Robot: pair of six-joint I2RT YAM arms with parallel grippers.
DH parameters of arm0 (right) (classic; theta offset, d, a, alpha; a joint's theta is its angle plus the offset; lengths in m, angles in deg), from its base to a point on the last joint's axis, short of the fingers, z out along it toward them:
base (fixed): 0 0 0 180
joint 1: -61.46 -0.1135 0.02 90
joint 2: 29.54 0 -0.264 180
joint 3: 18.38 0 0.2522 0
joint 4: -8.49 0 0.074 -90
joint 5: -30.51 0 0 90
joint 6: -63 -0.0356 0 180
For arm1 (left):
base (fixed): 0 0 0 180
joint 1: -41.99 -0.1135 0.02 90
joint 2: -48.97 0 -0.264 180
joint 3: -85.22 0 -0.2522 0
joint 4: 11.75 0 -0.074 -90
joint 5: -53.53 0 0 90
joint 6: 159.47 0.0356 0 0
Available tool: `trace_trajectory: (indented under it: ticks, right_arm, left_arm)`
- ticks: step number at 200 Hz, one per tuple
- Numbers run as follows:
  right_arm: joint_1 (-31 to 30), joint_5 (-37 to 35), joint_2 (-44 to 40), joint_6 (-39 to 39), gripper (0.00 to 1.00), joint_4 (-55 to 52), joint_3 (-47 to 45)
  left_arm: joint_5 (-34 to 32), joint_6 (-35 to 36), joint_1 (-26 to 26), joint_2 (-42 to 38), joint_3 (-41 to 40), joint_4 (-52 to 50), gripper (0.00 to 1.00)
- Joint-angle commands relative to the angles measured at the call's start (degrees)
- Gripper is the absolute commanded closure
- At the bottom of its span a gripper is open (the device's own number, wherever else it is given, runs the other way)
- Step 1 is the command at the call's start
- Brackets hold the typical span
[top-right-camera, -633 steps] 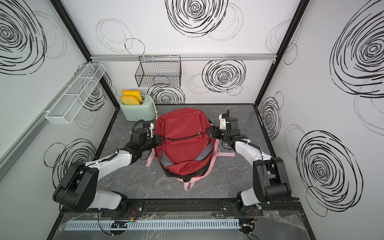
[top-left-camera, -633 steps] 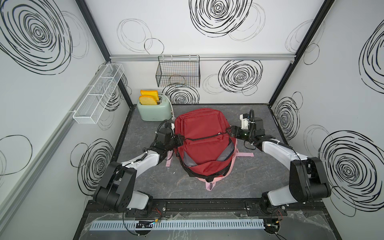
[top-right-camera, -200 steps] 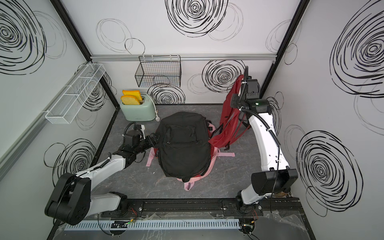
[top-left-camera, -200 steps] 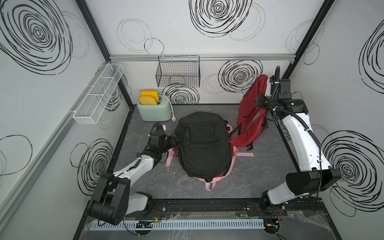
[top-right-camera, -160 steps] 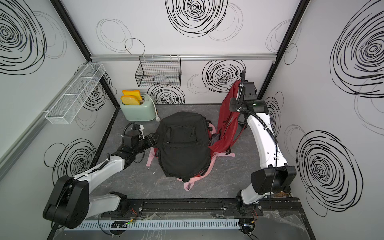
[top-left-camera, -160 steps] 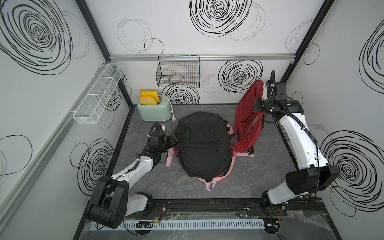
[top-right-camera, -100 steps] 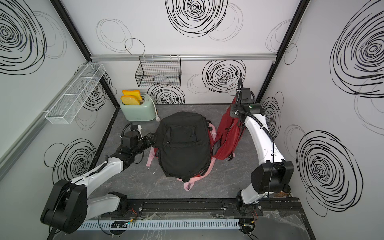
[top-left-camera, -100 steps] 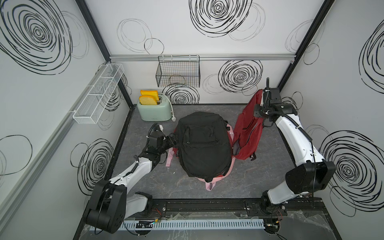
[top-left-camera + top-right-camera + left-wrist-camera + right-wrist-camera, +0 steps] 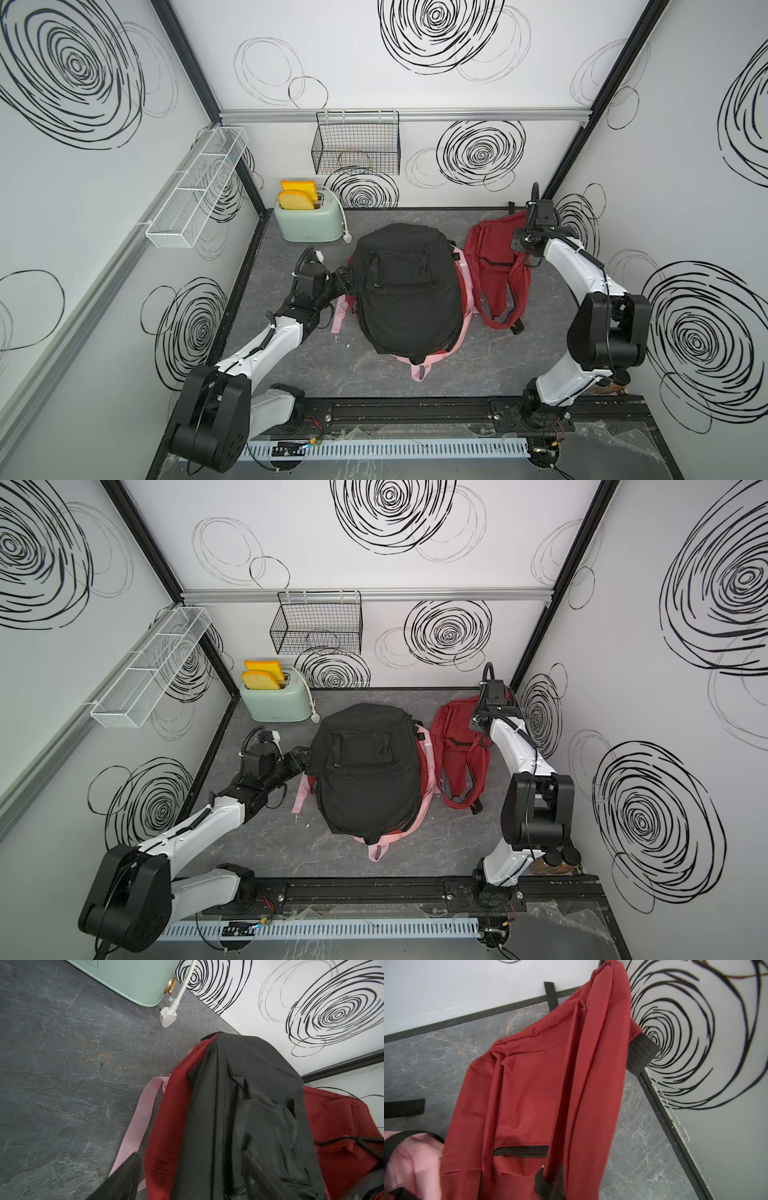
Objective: Zip up the backpack
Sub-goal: Place the backpack at the center of the board.
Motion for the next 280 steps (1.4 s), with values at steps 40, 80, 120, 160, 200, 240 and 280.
trace_trajectory:
  ticks: [40,80,120,160,200,240,280]
  right_arm:
    - [-0.4,-2.0,3.2,-4.7,0.53,-5.0,-3.2]
    - [-0.4,-5.1,1.5,-6.9,0.02,-6.0,-2.8]
    - [-0.6,-10.4,-4.3,-8.2,0.01,-5.7,-2.8]
    - [-3.8,-19.8,-7.4,-8.2,0.01,-6.3,-2.3]
    - [-6.0,-25.1,-8.3,-7.5,0.01,-6.0,-1.5]
    - [-8.9,-19.8,-8.4,-5.7,0.01,-1.0,-5.3]
    - [-8.0,-3.4,-0.3,-7.0,0.0,4.4,-11.0]
  left_arm:
    - [-1.5,-0.9,-0.4,-0.5,-0.8,1.5,0.2]
    - [-2.1,-0.9,-0.5,-1.6,-0.8,0.9,0.2]
    - [-2.6,-0.9,-0.5,-2.4,-0.9,0.6,0.2]
    - [-2.8,-0.8,-0.6,-2.2,-0.8,0.5,0.2]
    - [-3.3,-0.6,-0.5,-2.3,-0.7,0.1,0.2]
    - [-4.2,-0.5,-0.6,-3.0,-0.6,-0.4,0.19]
    - [-4.0,-0.8,-0.7,-3.2,-0.9,0.0,0.19]
